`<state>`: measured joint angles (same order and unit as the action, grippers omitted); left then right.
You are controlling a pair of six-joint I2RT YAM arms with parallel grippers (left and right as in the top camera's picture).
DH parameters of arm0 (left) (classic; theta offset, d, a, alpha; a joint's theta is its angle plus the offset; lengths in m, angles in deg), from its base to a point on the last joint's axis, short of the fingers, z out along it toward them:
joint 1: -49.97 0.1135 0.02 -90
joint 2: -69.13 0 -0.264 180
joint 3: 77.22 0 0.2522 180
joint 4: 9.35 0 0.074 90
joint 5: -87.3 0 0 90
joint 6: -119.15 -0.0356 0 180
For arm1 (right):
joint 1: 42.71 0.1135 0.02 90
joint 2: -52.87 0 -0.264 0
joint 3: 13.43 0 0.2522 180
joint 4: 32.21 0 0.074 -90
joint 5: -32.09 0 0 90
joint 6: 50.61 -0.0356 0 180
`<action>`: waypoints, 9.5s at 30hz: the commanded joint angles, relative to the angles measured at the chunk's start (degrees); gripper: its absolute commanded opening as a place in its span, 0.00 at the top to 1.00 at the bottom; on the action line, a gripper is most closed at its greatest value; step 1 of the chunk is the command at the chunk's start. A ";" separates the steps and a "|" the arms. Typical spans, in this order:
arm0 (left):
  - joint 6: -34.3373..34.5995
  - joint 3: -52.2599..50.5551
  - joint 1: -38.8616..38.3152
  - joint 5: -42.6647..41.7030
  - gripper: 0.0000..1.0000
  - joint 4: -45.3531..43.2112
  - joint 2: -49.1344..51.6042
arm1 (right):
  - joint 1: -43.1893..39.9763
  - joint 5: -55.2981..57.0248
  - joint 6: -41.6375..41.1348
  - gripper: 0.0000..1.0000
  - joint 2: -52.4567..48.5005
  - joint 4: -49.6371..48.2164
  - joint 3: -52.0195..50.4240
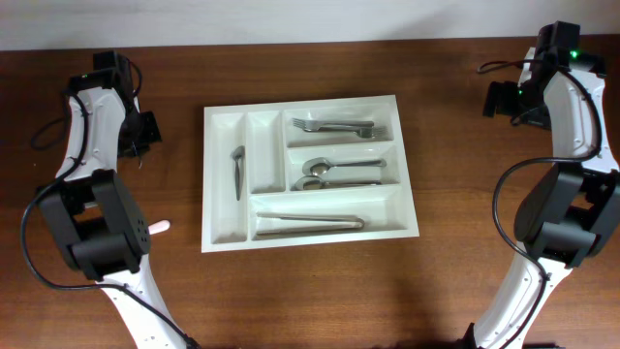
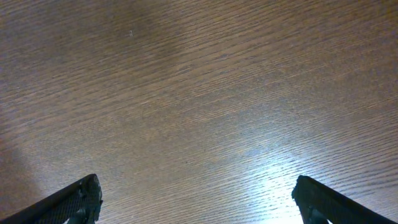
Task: Pack container
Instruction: 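Close the left gripper on the spoon and carry it into the left narrow compartment, then open the left gripper and raise it away from the spoon, then move the left gripper down to the white plastic knife left of the tray, then lower the open left gripper around the knife's handle, then close the left gripper on the knife handle and lift it, then carry the knife with the left gripper over the left narrow compartment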
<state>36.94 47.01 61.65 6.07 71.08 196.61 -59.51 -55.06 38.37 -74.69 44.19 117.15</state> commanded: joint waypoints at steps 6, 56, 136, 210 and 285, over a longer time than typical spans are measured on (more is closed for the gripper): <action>3.21 7.50 -6.34 -0.44 0.98 3.76 -1.88 | -0.11 -0.31 0.37 0.01 2.16 0.00 0.98; 28.44 11.41 -13.73 10.64 0.37 15.43 -2.89 | -0.11 -0.31 0.37 0.01 2.16 0.00 0.98; 85.15 -49.75 3.52 1.16 0.31 -16.94 -22.21 | -0.11 -0.31 0.37 0.01 2.16 0.00 0.98; 55.12 -60.52 3.65 -14.14 0.62 -26.64 -22.16 | -0.11 -0.31 0.35 0.01 2.16 0.00 0.98; -1.99 -20.15 -25.09 -15.78 0.98 -32.20 -17.42 | -0.11 -0.31 0.37 0.01 2.16 0.00 0.98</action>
<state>34.38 26.14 36.88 -11.46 38.01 176.24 -59.51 -55.06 38.37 -74.69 44.16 117.15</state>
